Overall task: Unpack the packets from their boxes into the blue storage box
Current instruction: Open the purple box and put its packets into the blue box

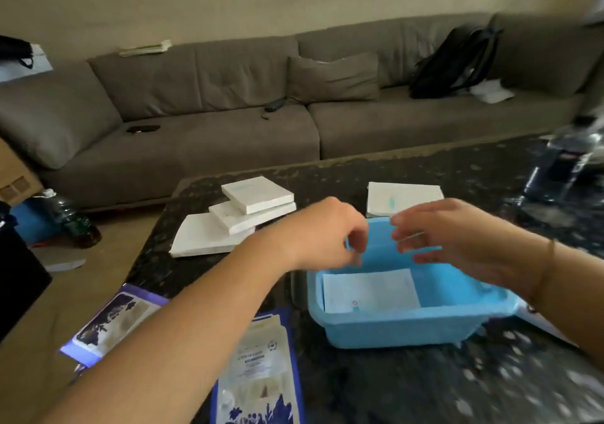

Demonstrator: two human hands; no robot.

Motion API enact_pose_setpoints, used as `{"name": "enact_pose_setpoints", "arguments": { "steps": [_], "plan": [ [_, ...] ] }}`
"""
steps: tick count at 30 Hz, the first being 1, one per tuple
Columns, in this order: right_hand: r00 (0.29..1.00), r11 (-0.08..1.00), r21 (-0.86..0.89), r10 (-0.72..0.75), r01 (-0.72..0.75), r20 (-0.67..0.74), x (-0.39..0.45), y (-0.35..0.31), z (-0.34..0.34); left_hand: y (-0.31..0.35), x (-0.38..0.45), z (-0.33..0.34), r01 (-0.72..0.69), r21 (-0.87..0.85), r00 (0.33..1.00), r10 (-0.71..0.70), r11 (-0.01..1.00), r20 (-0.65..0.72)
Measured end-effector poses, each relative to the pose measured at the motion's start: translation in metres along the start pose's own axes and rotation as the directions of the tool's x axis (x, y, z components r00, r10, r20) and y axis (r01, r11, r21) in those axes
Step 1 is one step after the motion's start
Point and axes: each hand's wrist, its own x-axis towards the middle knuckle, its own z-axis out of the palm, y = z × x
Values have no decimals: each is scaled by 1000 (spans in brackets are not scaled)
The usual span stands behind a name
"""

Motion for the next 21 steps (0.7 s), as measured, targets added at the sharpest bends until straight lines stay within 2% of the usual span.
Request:
{"name": "enact_pose_setpoints", "arguments": {
  "steps": [1, 3, 6, 9, 12, 21],
  "plan": [
    [989, 990, 13, 136, -137, 49, 9, 4, -2, 4, 12, 9, -26, 68, 993, 18, 997, 116],
    [946, 954, -71, 299, -292, 123, 19, 12, -1, 8, 30, 28, -63, 126, 956, 24, 990, 291],
    [912, 879, -335, 395, -340, 108, 36, 23, 3, 8, 44, 48, -71, 160, 878, -14, 985, 478],
    [874, 768, -519, 480, -375, 79, 48, 36, 8, 4, 46, 61, -108, 188, 779, -34, 976, 626],
    [851, 719, -568, 522, -401, 60, 56, 42, 10, 0, 45, 67, -108, 187, 773, -36, 976, 633],
    [837, 744, -463, 547, -483, 6, 68, 56, 25, 2, 39, 66, -95, 225, 781, -67, 970, 621]
  ]
}}
